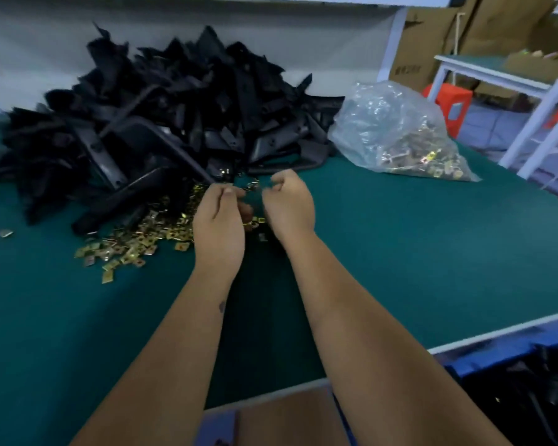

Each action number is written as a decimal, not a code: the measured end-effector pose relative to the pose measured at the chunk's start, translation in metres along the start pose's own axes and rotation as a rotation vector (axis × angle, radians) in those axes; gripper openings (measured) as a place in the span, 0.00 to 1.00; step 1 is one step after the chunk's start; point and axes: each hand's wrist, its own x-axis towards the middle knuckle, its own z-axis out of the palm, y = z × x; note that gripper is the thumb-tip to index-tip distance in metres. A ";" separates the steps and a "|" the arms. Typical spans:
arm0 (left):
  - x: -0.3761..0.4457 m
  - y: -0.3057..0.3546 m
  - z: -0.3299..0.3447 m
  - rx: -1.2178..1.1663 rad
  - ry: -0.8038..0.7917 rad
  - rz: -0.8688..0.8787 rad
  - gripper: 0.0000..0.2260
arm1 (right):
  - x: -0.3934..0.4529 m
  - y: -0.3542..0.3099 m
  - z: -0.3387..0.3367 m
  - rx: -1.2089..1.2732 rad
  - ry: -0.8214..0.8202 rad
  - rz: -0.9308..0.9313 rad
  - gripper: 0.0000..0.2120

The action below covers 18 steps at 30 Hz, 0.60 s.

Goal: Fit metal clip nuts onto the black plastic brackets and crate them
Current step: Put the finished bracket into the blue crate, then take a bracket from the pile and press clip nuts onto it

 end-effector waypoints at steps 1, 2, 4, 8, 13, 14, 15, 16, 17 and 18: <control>0.009 -0.003 -0.007 -0.006 0.013 -0.002 0.14 | 0.004 0.003 0.004 -0.020 0.030 -0.012 0.15; 0.016 -0.004 -0.012 -0.017 0.025 -0.020 0.14 | 0.008 0.003 0.007 -0.068 0.045 -0.026 0.16; 0.029 -0.008 -0.017 -0.048 0.035 -0.076 0.15 | 0.021 0.006 0.007 -0.226 0.125 -0.073 0.18; 0.043 -0.014 -0.014 -0.021 -0.008 -0.104 0.14 | 0.051 0.011 -0.007 -0.400 0.299 -0.013 0.23; 0.048 -0.019 -0.009 0.102 -0.025 -0.055 0.13 | 0.081 0.014 -0.014 -0.605 -0.038 0.216 0.32; 0.049 -0.020 -0.009 0.127 -0.034 -0.048 0.12 | 0.084 0.014 -0.013 -0.621 -0.059 0.222 0.32; 0.049 -0.021 -0.009 0.139 -0.040 -0.049 0.12 | 0.086 0.013 -0.012 -0.614 -0.059 0.228 0.31; 0.049 -0.021 -0.008 0.145 -0.041 -0.052 0.12 | 0.089 0.013 -0.013 -0.594 -0.046 0.235 0.31; 0.049 -0.021 -0.008 0.152 -0.042 -0.055 0.12 | 0.091 0.013 -0.014 -0.560 -0.035 0.242 0.30; 0.049 -0.021 -0.008 0.160 -0.042 -0.057 0.11 | 0.093 0.012 -0.017 -0.513 -0.032 0.249 0.30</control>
